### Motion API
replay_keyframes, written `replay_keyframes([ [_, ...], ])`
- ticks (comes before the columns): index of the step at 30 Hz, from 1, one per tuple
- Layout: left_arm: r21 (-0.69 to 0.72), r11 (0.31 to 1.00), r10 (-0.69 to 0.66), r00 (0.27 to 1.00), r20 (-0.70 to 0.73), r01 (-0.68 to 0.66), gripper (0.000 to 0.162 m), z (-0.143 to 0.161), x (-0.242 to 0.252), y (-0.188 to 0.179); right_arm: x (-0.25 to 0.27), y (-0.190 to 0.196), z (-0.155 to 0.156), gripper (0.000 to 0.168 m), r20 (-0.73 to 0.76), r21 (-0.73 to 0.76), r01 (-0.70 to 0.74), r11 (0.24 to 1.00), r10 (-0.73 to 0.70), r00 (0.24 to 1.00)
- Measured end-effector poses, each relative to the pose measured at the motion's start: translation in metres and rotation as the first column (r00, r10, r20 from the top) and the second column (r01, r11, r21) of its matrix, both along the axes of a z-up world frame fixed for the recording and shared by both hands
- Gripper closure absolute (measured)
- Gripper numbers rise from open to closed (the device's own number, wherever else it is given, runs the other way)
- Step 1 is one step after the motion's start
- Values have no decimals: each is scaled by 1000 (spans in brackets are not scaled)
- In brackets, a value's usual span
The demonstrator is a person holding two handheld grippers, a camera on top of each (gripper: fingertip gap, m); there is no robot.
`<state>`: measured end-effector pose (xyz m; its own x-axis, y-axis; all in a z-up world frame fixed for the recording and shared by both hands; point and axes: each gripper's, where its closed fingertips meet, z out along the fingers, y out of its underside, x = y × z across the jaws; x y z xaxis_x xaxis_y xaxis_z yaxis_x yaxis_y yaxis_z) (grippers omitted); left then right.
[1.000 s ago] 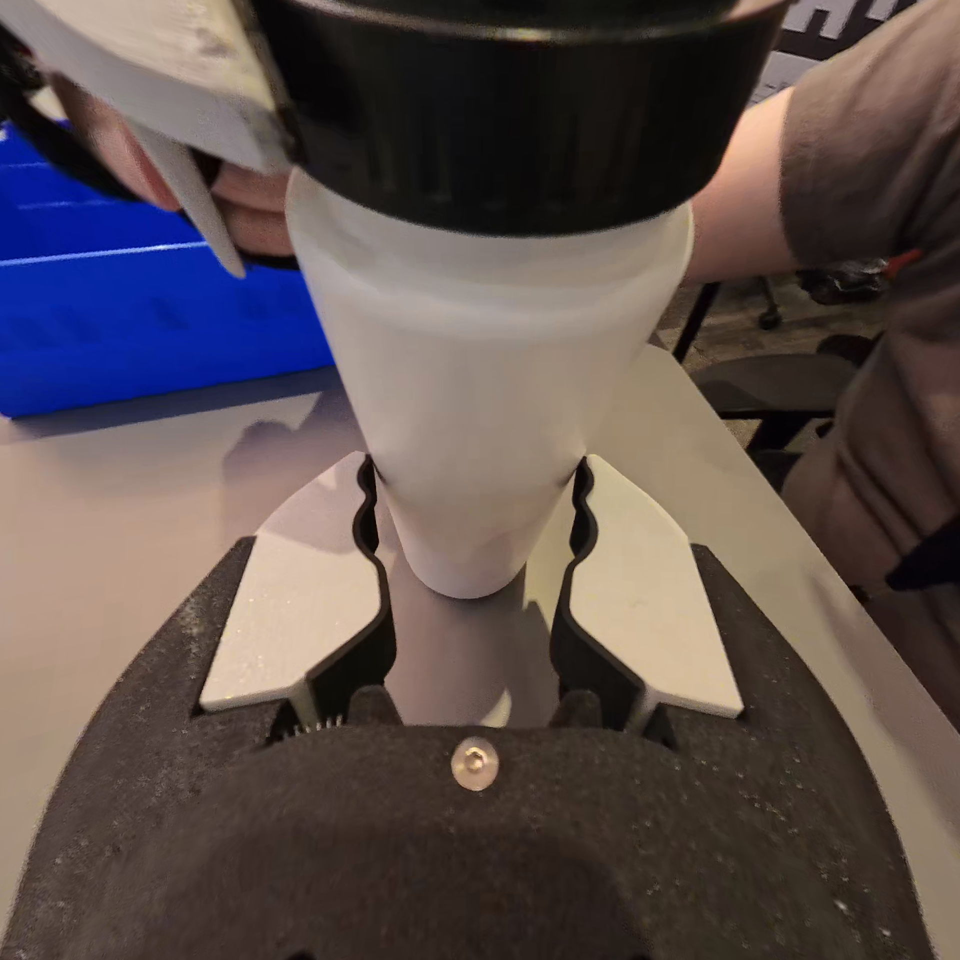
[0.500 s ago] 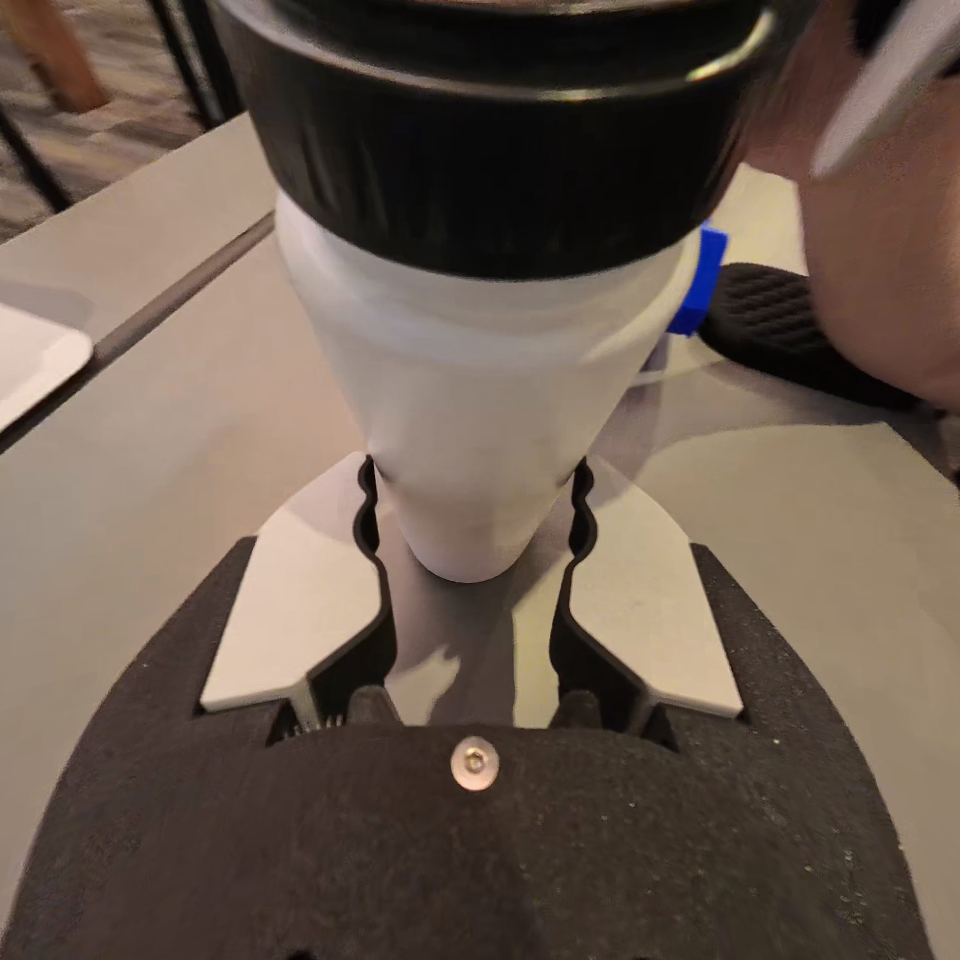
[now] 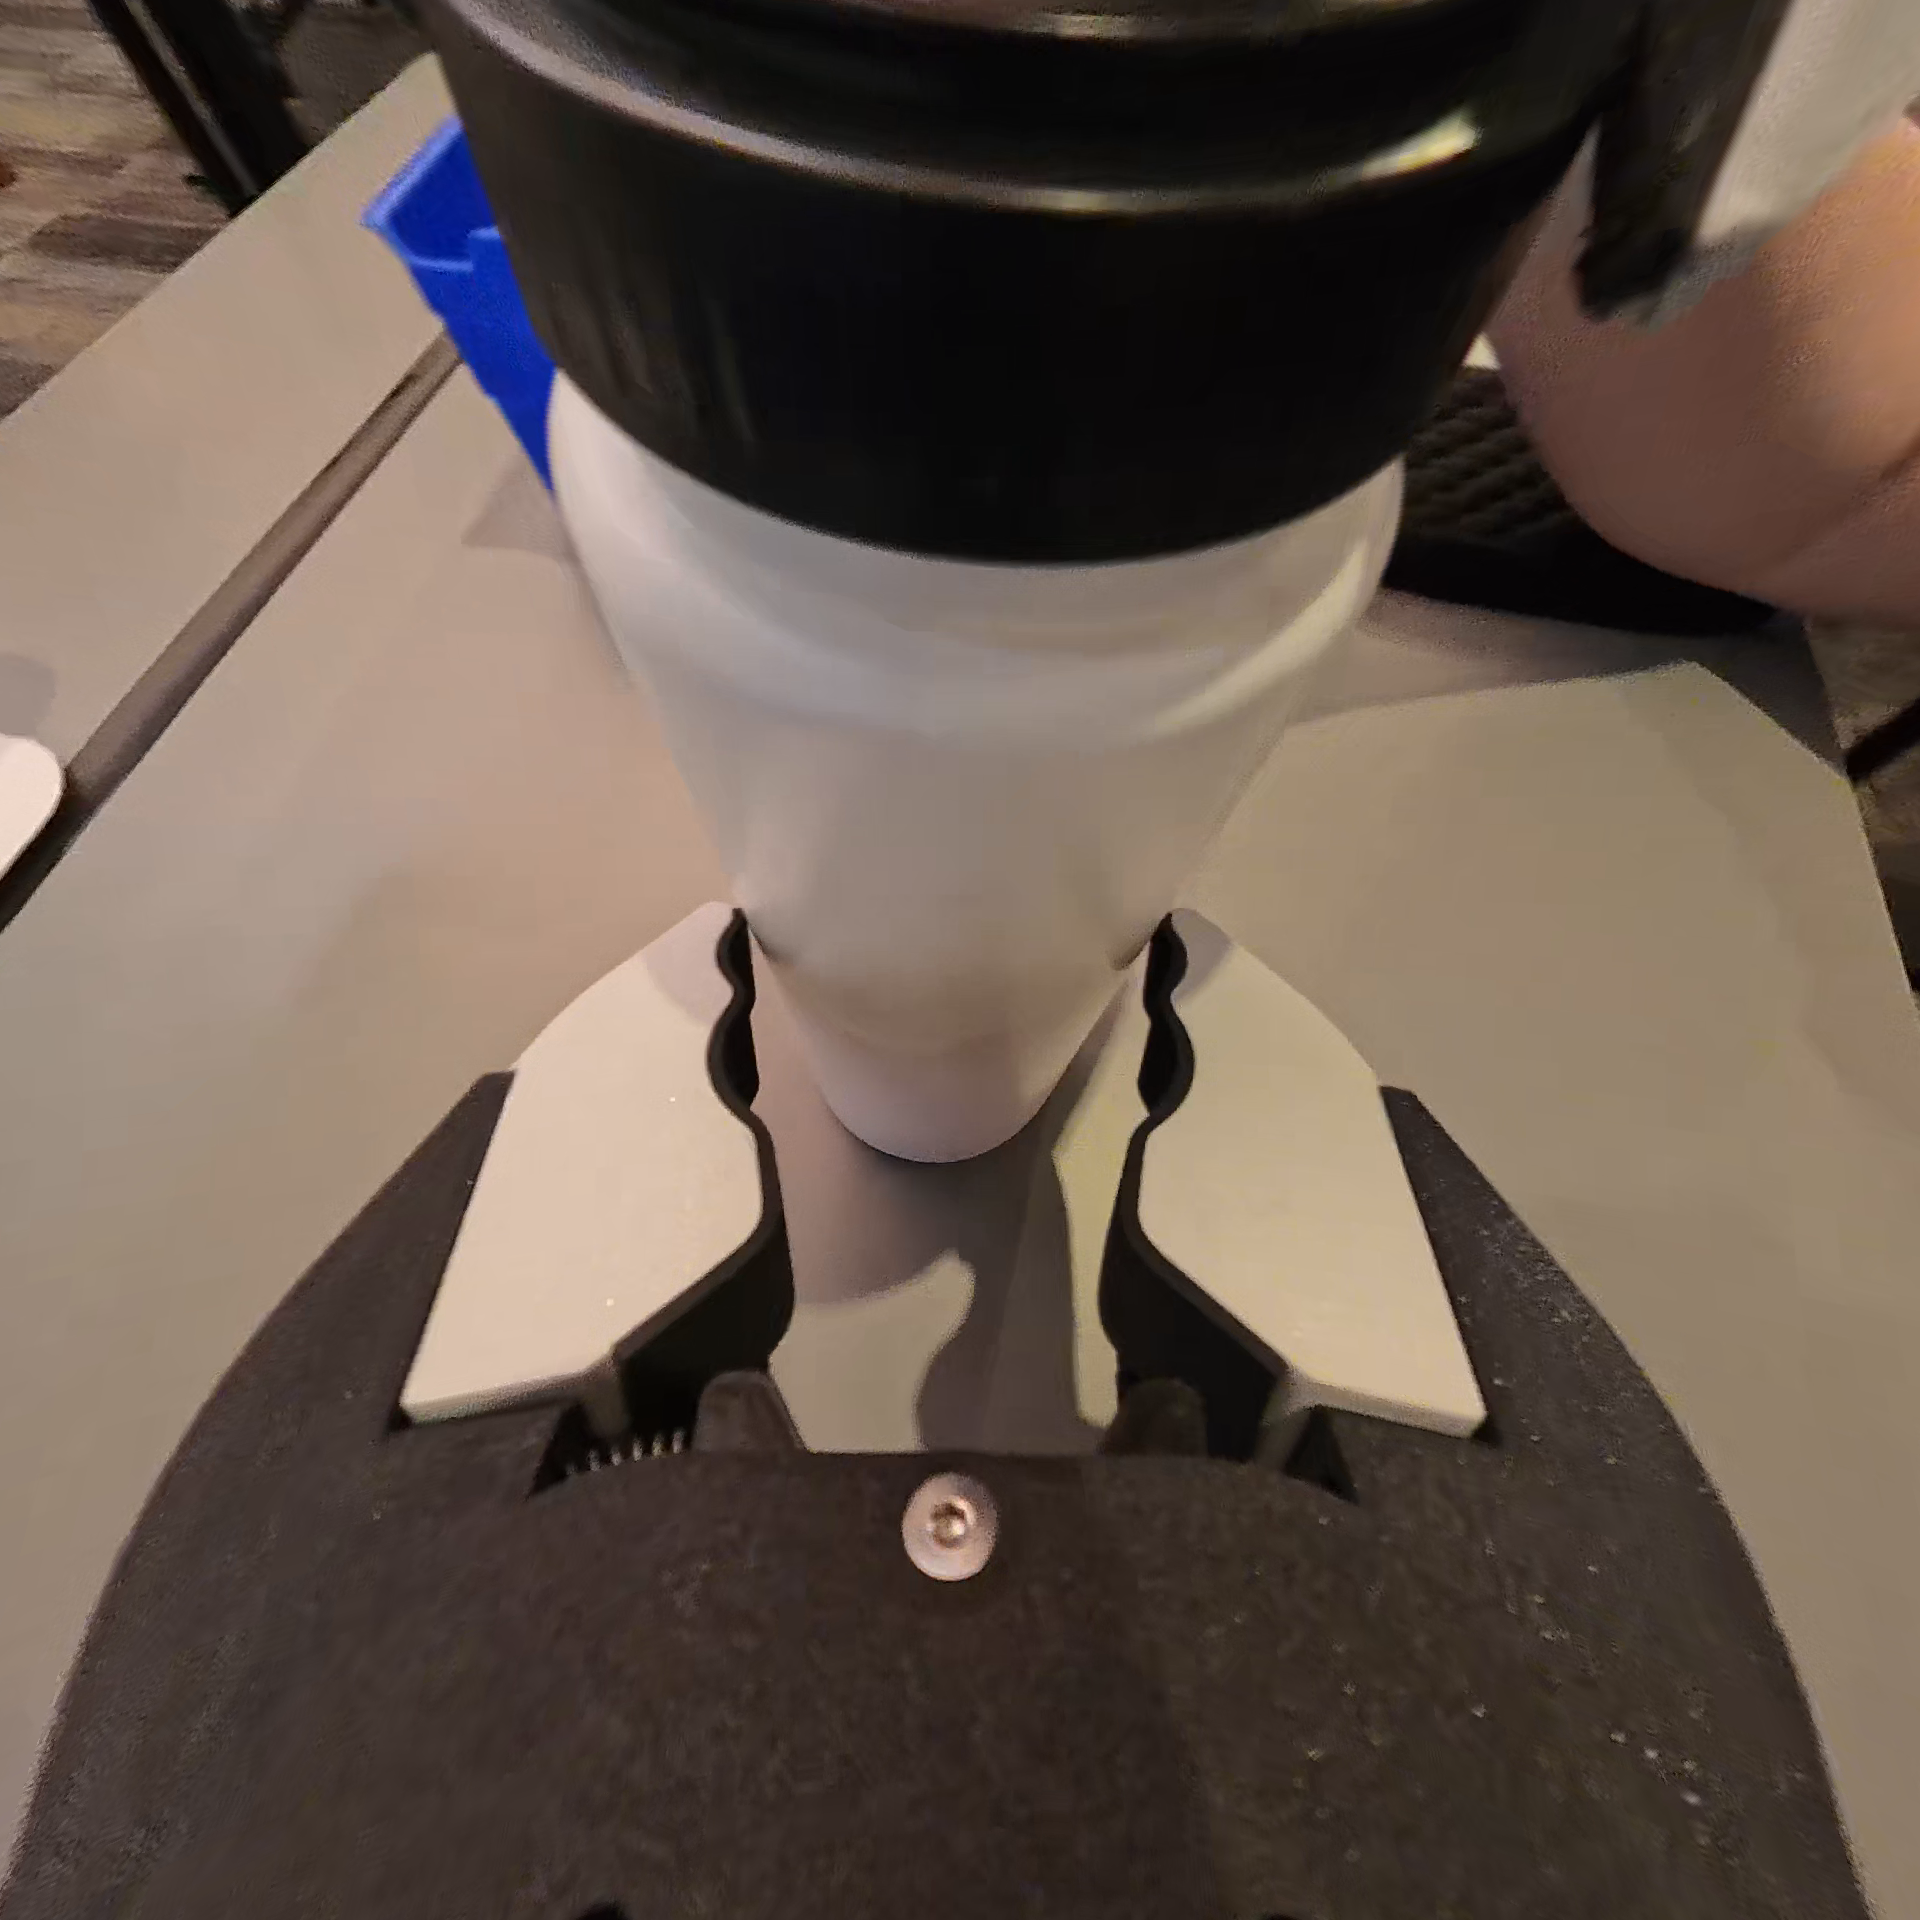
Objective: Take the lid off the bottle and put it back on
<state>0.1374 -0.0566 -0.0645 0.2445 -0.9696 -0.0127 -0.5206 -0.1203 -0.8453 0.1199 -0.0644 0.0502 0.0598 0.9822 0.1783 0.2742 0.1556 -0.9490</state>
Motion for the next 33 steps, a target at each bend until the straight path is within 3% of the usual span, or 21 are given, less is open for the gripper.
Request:
replay_keyframes([
  [4,-8,988,-153,988,-17,153,89,-1,7,-24,9,-26,1,101,-64,-37,-237,971,234,970],
  [7,-44,979,-198,980,14,198,89,-1,10,-32,10,-27,2,100,-107,-78,-278,957,269,957],
  [9,-62,987,-150,989,12,151,89,-1,8,-25,8,-16,3,100,-108,-99,-208,973,197,974],
  [12,-41,999,-36,999,-2,36,89,-1,1,-7,2,12,5,84,-85,-113,27,993,-37,996],
  [17,-32,979,203,979,26,-202,89,0,-15,27,-4,39,10,80,-102,-64,379,923,-384,918],
  [23,-12,955,297,954,31,-296,89,0,-18,32,-13,46,-12,83,-78,-144,510,848,-523,849],
  [24,-6,955,296,955,24,-296,89,0,-17,31,-13,47,-12,93,-83,-149,503,851,-518,852],
  [28,-3,964,267,963,18,-267,90,0,-16,29,-13,42,-12,94,-52,-141,420,897,-430,901],
  [33,30,992,124,992,0,-124,90,0,-9,17,-7,19,-13,94,-4,-119,108,987,-109,994],
])
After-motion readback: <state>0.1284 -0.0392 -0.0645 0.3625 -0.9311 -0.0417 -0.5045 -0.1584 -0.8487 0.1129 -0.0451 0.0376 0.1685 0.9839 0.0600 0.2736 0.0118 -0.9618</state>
